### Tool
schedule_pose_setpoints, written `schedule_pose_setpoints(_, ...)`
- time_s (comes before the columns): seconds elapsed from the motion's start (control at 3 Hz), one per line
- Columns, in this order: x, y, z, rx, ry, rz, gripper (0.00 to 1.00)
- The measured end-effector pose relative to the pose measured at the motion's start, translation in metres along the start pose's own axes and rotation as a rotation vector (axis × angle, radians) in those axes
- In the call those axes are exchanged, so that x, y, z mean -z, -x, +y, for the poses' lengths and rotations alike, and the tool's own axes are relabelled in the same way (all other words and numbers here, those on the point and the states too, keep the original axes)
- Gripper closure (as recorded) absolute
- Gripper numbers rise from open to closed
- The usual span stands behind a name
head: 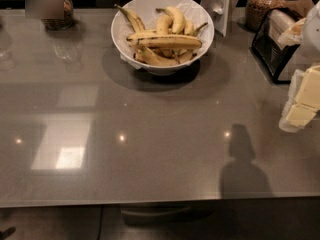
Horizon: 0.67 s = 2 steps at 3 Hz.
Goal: Pick banana from white bowl
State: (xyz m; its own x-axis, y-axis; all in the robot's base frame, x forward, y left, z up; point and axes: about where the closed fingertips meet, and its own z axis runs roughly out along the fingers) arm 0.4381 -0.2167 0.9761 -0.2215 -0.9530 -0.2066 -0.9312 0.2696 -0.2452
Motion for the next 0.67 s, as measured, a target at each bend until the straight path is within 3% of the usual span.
schedule_pose_setpoints(0.33,0.0,0.0,0.0,0.0,0.0,0.0,0.0)
schedule_pose_setpoints(0.67,-0.0019,0.0066,-0.0038,0.019,-0.013,-0.056,0.0)
